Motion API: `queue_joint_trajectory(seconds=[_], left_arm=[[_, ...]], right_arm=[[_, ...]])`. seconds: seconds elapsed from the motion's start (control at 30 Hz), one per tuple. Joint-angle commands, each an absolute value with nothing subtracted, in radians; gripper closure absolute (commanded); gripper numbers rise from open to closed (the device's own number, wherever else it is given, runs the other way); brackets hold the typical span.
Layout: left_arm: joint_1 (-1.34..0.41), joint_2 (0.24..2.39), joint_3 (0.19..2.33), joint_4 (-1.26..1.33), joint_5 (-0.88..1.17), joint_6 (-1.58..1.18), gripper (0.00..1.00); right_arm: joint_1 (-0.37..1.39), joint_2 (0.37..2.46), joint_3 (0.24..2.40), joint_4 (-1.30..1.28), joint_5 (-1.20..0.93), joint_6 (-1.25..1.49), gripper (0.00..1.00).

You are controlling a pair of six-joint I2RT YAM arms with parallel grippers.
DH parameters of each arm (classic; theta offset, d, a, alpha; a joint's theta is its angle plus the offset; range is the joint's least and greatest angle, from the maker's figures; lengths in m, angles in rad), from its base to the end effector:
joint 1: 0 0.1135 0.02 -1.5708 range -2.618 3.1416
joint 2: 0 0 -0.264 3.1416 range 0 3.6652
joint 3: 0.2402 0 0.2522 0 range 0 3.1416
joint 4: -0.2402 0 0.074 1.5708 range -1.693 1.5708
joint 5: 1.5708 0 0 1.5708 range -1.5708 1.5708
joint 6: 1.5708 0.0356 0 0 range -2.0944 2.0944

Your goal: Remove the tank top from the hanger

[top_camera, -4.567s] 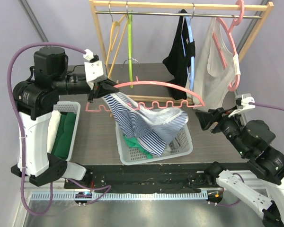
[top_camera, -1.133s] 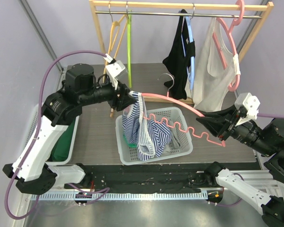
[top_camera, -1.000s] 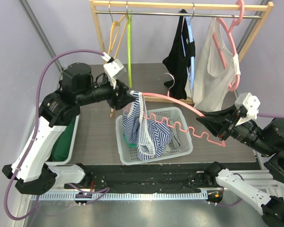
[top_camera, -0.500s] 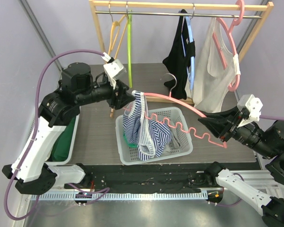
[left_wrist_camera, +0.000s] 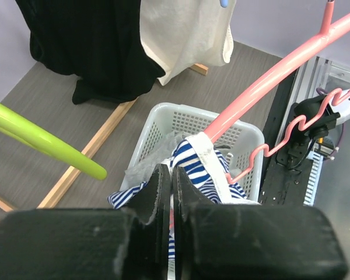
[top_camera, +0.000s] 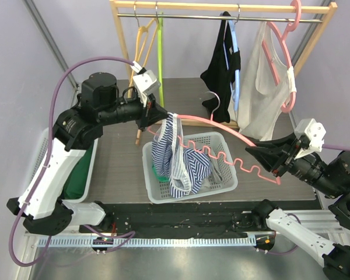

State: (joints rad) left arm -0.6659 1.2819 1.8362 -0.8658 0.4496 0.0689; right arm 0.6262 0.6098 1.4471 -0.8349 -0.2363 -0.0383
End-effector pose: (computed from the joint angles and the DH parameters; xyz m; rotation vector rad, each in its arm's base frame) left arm 0.1654 -0.1496 0.5140 0.9825 1.6674 -0.8263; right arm 0.0207 0.0253 0.4871 -0.6992 1.4450 0.6441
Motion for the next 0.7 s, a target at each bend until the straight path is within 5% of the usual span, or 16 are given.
queue_joint_trajectory(seconds=[0.0, 0.3, 0.67], left_arm=[[-0.661, 1.262, 1.887, -0.831, 0.468, 0.078, 1.0], [-0.635, 1.296, 2.031, -0.835, 0.217, 0.133, 1.0], [-0.635, 1.264, 1.842, -0.787, 0.049, 0.153, 1.0]], right_arm=[[0.626, 0.592, 1.46, -0.767, -0.226, -0.015, 0.99], [0.624, 0.584, 1.568, -0.906, -0.206, -0.003, 0.99], [0.535, 0.574, 1.864, -1.115, -0.049, -0.101, 0.99]])
